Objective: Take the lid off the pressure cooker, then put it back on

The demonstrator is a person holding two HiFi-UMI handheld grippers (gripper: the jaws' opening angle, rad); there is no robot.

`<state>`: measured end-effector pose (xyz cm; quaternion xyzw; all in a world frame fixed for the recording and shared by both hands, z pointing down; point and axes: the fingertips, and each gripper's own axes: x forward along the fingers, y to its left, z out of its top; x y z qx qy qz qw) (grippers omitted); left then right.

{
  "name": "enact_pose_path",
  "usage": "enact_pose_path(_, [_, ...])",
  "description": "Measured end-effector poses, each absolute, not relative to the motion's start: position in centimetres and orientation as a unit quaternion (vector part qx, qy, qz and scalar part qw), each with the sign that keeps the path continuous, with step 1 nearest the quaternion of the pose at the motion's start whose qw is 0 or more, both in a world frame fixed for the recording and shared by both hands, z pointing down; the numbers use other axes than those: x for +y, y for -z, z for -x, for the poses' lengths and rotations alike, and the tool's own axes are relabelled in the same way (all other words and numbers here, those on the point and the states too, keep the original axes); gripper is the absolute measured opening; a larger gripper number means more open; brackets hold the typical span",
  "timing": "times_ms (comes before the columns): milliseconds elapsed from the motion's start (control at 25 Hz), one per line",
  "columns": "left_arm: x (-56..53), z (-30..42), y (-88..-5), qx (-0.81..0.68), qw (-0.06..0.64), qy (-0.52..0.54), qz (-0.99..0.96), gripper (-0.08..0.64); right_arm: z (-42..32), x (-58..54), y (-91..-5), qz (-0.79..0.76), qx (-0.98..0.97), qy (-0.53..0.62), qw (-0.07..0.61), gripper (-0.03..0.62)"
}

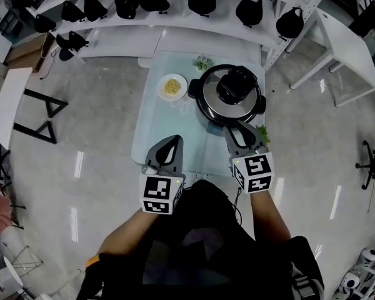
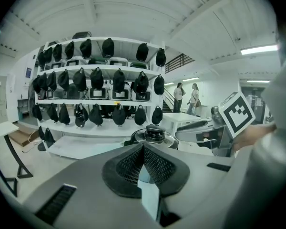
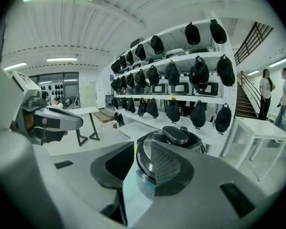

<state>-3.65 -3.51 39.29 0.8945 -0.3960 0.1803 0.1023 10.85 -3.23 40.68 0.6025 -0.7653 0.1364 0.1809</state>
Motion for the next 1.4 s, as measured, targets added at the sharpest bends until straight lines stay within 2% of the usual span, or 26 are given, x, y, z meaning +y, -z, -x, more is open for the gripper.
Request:
enact_pose_path(200, [1.4,6.4,-39.8,-0.385,0.116,-0.163,-0.901,0.008,-7.4,1.5,-40.9,-0.619,-0.749,-0.150,0.181,0.069])
enact_pose_path(600, [8.5,5.7,-40.8,-0.346,0.121,-0.148,-0.918,0.006,-4.1,9.9,-41.5,-0.619,-0.744,-0.167,0.190,0.063])
enact_pose_path(880, [9.9,3.8,-40.5,-0.368,0.101,-0.152,-0.912,0.006,-5.6,11.8,-41.1,-0.599,-0.766,-0.166,0.167,0.063])
enact_pose_path(1400, [13.4,-7.1,-40.1,-0.372,0.104,-0.158,-0.909,0.006,-15.1,16.1,-40.2,-0.585,-0.779,-0.162,0.155,0.070])
